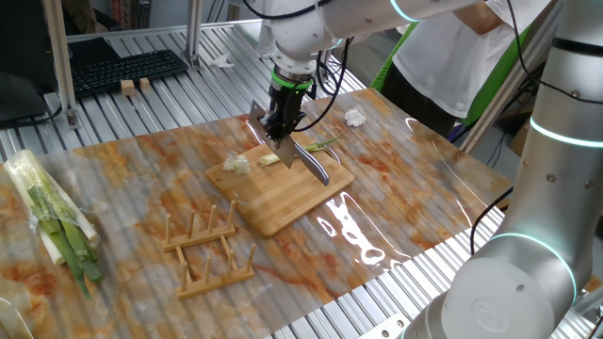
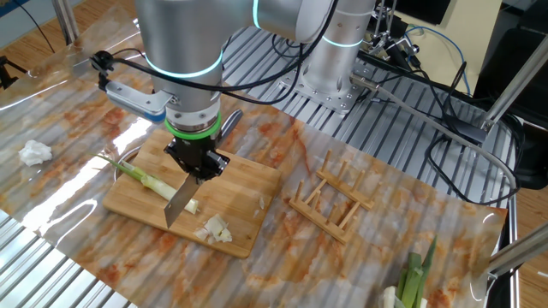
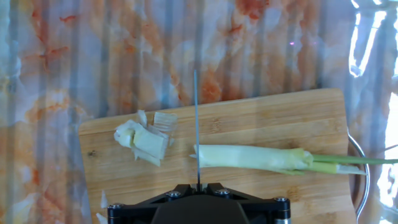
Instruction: Chop the scallions
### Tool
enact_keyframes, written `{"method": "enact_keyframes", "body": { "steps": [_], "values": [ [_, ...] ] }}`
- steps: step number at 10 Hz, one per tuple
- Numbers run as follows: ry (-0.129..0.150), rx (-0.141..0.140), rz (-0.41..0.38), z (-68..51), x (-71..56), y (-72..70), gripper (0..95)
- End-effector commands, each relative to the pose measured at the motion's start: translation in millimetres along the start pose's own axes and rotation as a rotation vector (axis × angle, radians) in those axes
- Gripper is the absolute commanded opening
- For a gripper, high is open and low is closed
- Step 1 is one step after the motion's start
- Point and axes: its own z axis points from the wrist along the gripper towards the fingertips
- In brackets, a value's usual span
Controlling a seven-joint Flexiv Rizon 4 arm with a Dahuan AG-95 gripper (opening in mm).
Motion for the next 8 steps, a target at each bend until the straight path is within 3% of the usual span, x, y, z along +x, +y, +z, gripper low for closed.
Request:
{"method": "enact_keyframes", "body": {
  "steps": [1, 5, 8],
  "values": [
    [0.004, 0.001, 0.006, -0.1, -1.4, -2.6, 0.0],
    [0.002, 0.006, -0.005, -0.1, -3.0, -13.0, 0.0],
    [0.002, 0.006, -0.014, 8.9, -2.3, -24.3, 0.0]
  ]
}}
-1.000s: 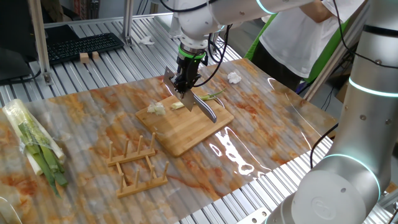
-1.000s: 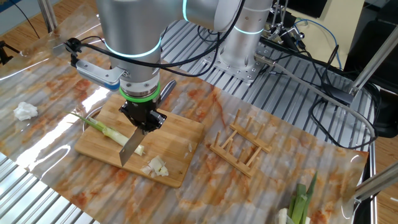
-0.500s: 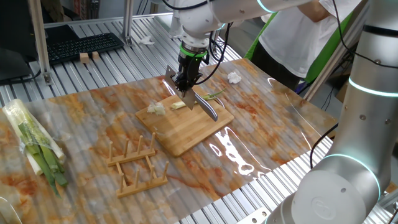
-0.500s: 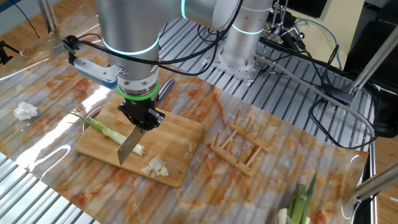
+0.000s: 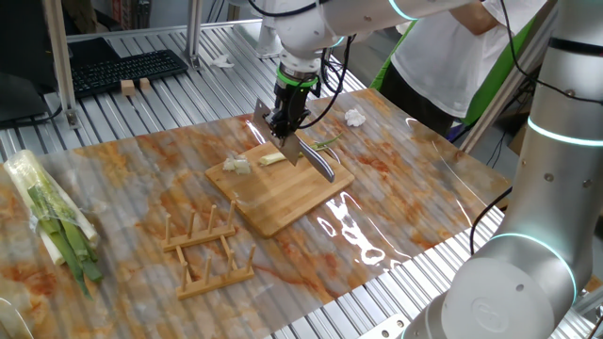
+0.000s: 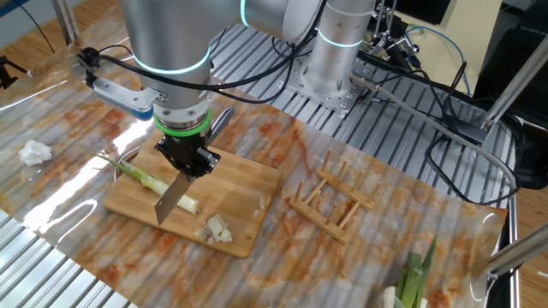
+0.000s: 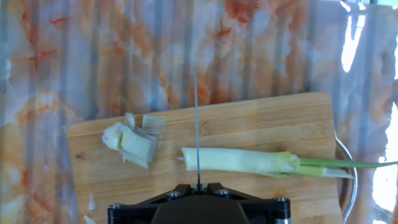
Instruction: Chop the scallions
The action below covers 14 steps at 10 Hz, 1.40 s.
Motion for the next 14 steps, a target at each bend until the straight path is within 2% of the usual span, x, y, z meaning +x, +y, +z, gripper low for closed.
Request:
{"method": "enact_keyframes", "body": {
  "steps": [1, 2, 8, 12, 14],
  "values": [
    [0.000, -0.002, -0.006, 6.9, -0.8, -8.4, 0.0],
    [0.005, -0.006, 0.000, 10.1, -0.4, -11.9, 0.0],
    [0.019, -0.012, 0.010, 12.4, -0.7, -11.9, 0.0],
    [0.016, -0.005, 0.009, 16.9, -1.2, -7.4, 0.0],
    [0.014, -0.005, 0.007, 23.0, -2.5, -7.1, 0.0]
  ]
}}
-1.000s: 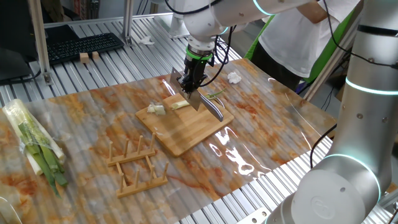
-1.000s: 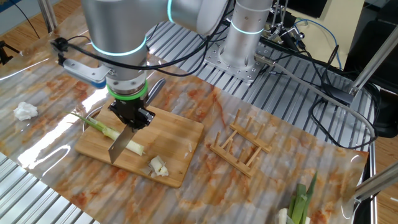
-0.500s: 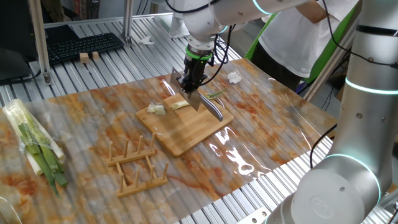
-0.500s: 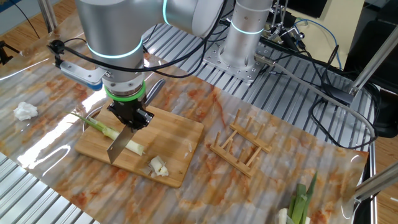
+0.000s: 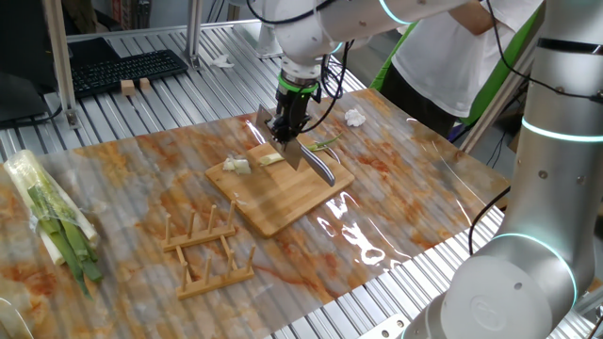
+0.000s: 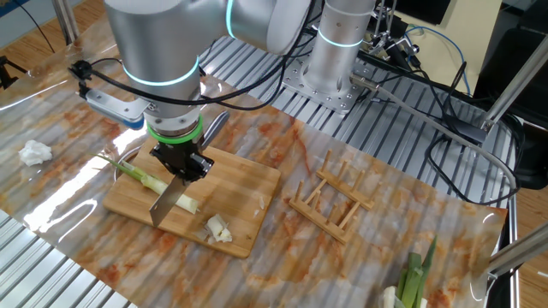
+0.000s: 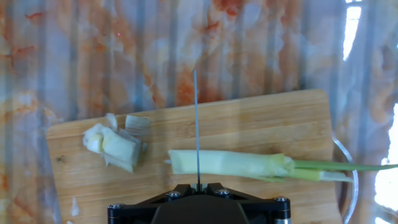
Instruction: Chop the scallions
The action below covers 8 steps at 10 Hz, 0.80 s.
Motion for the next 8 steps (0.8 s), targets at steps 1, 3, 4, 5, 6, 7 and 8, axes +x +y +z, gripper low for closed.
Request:
{"method": "enact_keyframes", "body": {
  "steps": [1, 3, 4, 5, 6, 7, 8],
  "values": [
    [0.002, -0.001, -0.001, 4.6, -1.9, -1.0, 0.0],
    [0.000, 0.000, -0.005, 10.6, -3.3, -3.2, 0.0],
    [0.001, 0.000, -0.004, 11.4, -3.6, -3.4, 0.0],
    [0.000, 0.000, -0.003, 12.8, -4.0, -3.6, 0.0],
    [0.000, 0.000, -0.002, 13.1, -4.0, -3.6, 0.0],
    [0.002, 0.000, -0.002, 13.8, -4.0, -2.9, 0.0],
    [0.000, 0.004, 0.002, 17.1, -4.1, 0.3, 0.0]
  ]
}}
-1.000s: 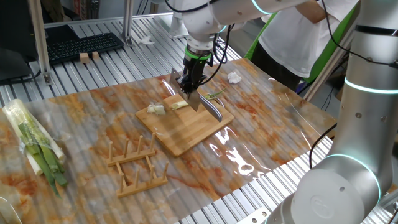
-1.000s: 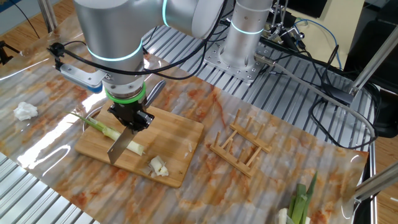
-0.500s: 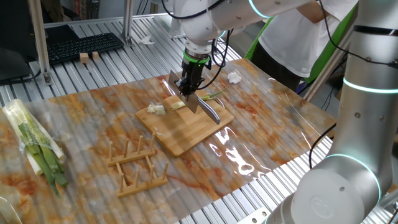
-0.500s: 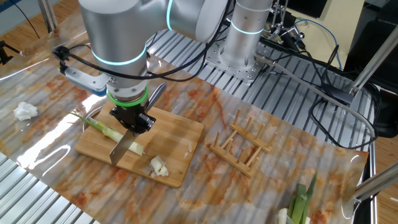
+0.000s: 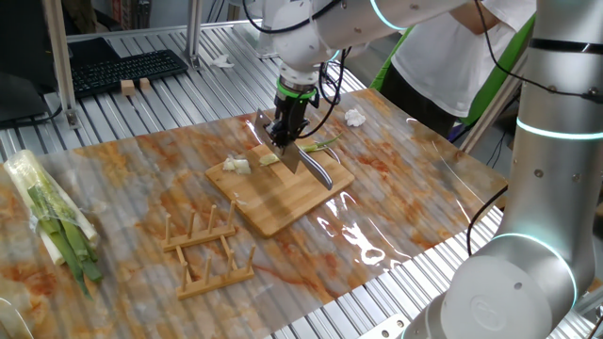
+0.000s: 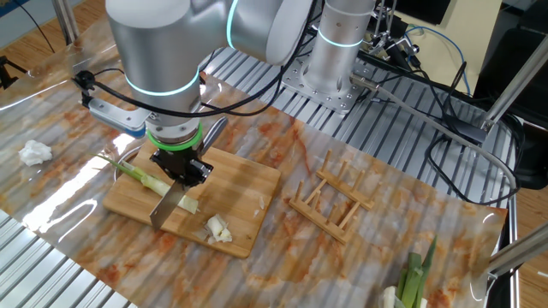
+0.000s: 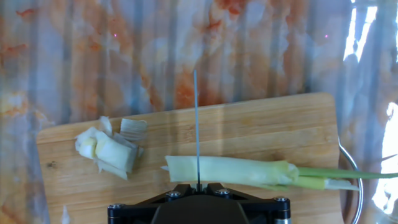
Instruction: Chop the scallions
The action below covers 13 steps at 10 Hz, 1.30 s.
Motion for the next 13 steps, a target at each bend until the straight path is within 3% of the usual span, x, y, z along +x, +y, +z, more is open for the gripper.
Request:
{"method": "enact_keyframes", "body": {
  "steps": [1, 8, 13],
  "values": [
    [-0.004, 0.006, 0.006, 4.4, -1.1, 3.0, 0.0],
    [-0.019, 0.037, -0.008, 12.0, -1.9, 8.3, 0.0],
    [-0.026, 0.034, -0.015, 26.8, -8.1, 8.2, 0.0]
  ]
}}
